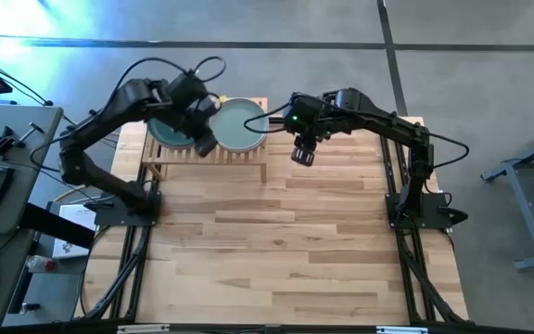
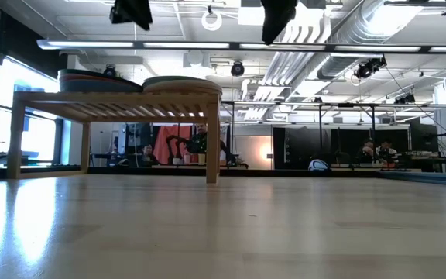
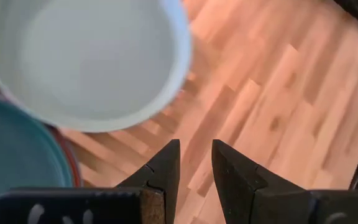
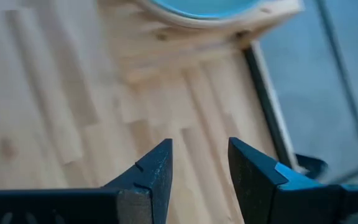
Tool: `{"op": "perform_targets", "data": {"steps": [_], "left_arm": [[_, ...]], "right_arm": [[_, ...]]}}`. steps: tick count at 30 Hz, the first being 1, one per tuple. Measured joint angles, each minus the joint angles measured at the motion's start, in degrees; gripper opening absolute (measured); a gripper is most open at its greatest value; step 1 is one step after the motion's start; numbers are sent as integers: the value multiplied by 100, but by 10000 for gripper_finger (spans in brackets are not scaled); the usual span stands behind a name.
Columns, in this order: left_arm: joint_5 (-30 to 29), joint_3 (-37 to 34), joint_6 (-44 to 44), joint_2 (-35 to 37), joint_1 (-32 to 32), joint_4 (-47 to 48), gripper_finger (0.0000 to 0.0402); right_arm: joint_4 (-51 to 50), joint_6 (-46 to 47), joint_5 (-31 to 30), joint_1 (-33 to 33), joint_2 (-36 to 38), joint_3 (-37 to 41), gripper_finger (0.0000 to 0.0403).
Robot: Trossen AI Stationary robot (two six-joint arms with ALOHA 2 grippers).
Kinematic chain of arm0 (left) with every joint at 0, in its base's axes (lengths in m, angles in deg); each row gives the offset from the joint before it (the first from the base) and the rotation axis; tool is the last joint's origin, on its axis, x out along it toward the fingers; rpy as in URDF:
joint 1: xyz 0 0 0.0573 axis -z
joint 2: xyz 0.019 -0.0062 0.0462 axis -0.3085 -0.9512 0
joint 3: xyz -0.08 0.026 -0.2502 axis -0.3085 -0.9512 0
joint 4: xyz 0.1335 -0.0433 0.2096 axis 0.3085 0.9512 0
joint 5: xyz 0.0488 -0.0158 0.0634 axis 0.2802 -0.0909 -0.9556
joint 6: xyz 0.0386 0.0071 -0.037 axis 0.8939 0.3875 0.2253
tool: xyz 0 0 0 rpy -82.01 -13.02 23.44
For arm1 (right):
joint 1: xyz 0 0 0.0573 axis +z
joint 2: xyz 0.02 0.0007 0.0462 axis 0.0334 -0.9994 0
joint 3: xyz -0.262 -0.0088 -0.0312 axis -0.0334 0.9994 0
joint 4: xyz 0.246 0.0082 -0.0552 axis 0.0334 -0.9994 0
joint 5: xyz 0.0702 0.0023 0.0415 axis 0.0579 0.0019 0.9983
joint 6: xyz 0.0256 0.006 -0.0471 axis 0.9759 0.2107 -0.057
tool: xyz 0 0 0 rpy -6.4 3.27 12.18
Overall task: Place and stack plates onto a shelf
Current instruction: Return to Home Position
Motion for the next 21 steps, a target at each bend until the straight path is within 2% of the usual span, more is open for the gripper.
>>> {"op": "perform_targets", "data": {"steps": [3, 6, 13, 21], "left_arm": [[-154, -43, 357, 257, 436, -45, 83], [-232, -308, 405, 569, 737, -361, 83], [-310, -1579, -23, 1677, 1020, -1408, 83], [-310, -2963, -77, 2819, 1146, -2354, 83]], "right_arm": [[-177, 219, -458, -2, 0, 0, 130], [-307, 235, -597, -5, 0, 0, 130], [119, 56, -439, -73, 0, 0, 130], [433, 228, -164, -190, 0, 0, 130]]}}
